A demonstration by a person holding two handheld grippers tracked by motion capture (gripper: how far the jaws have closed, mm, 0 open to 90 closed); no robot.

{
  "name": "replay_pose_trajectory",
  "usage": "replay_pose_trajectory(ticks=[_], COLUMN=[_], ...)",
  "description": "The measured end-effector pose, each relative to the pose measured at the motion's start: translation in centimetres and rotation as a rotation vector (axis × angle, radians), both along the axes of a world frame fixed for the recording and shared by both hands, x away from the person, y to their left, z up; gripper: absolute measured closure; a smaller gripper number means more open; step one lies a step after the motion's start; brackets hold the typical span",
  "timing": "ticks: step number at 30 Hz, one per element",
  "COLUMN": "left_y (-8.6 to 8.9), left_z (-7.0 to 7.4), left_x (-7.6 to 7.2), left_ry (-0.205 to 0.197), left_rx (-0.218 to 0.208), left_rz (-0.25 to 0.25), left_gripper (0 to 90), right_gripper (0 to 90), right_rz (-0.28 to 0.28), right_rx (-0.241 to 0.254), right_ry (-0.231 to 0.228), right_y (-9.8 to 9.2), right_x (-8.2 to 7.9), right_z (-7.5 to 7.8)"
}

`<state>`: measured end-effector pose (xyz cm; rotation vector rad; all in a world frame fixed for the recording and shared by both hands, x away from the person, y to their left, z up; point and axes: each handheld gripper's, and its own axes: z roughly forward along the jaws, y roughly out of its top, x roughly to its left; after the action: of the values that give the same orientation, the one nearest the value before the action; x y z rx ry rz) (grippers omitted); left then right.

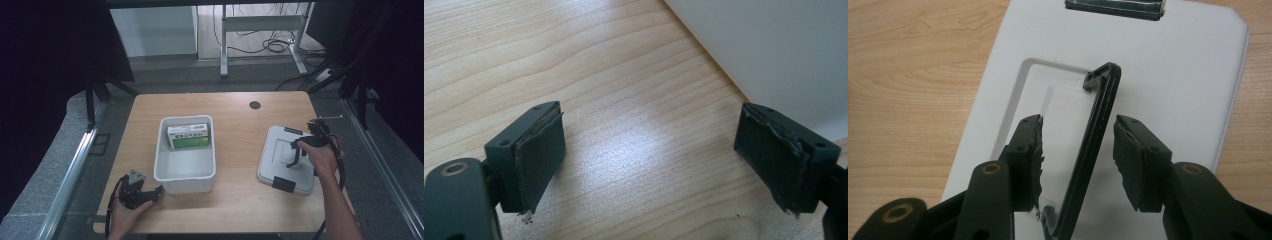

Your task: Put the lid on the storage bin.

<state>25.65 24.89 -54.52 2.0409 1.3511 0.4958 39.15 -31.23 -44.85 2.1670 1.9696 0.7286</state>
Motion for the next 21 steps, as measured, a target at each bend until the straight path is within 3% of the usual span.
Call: replay_pose_trajectory(ticks=[12, 21], left_y=[0.0, 0.0], left_z=[0.0, 0.0], left_x=[0.0, 0.0], left_ry=[0.000, 0.001], left_rx=[0.000, -0.001], left_rz=[0.000, -0.004], left_gripper=[12.9, 12.9], right_gripper=[66.4, 78.8], right_rz=[0.001, -0.019], right_rx=[0.002, 0.036], right_ry=[0.064, 0.117], right_y=[-0.1, -0.1], right_x=[1.1, 1.4], right_z=[-1.1, -2.1])
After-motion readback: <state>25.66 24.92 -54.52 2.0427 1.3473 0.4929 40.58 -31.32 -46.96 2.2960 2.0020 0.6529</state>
